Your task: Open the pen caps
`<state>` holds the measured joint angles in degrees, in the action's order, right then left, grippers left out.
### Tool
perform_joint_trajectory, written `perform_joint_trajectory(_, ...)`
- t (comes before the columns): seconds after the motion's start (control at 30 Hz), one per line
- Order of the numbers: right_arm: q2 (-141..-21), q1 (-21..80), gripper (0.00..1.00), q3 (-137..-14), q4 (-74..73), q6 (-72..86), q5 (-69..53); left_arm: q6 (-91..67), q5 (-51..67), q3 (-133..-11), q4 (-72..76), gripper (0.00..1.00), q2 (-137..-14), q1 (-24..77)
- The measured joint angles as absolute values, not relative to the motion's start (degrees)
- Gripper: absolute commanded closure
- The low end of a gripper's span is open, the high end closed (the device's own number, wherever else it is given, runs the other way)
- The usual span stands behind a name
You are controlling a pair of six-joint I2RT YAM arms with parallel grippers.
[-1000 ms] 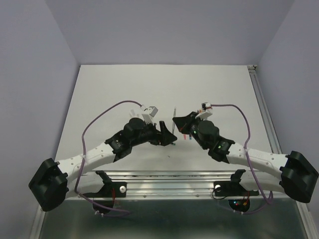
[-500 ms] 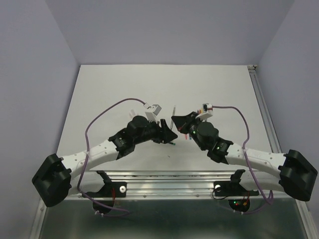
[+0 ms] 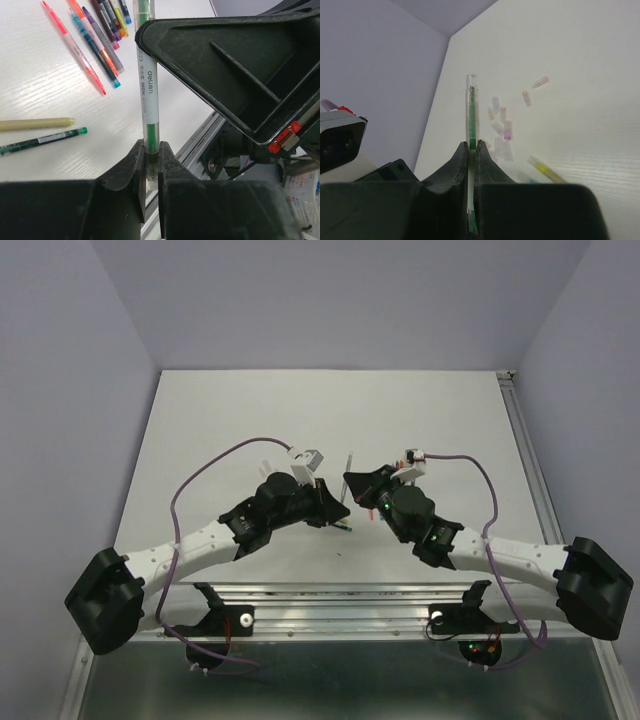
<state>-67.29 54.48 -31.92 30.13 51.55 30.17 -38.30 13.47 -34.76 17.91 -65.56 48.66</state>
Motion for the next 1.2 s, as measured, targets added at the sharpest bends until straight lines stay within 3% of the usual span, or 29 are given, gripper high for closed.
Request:
perform_joint_trajectory(0.43, -78.8, 56.5, 0.99, -44.8, 29.1, 39.0, 40.8, -44.1, 4.9, -31.1, 19.6, 1.0, -60.4, 49.0)
perform_joint_trajectory(0.73, -83.5, 45.3, 0.99, -49.0, 29.1, 34.6, 44.6, -50.6, 8.6, -22.6, 13.5, 1.0, -51.0, 55.1)
perform_joint_trajectory(0.97, -80.1, 45.5, 0.99, -47.1, 27.4, 32.3, 33.0, -52.3, -2.2, -26.6, 0.0, 1.0, -51.4, 54.6)
perform_joint_trajectory(1.2, -67.6, 45.5, 0.99, -34.2, 24.6, 32.2, 20.9, -49.8, -8.4, -32.1, -7.2, 1.0, -59.6, 44.1)
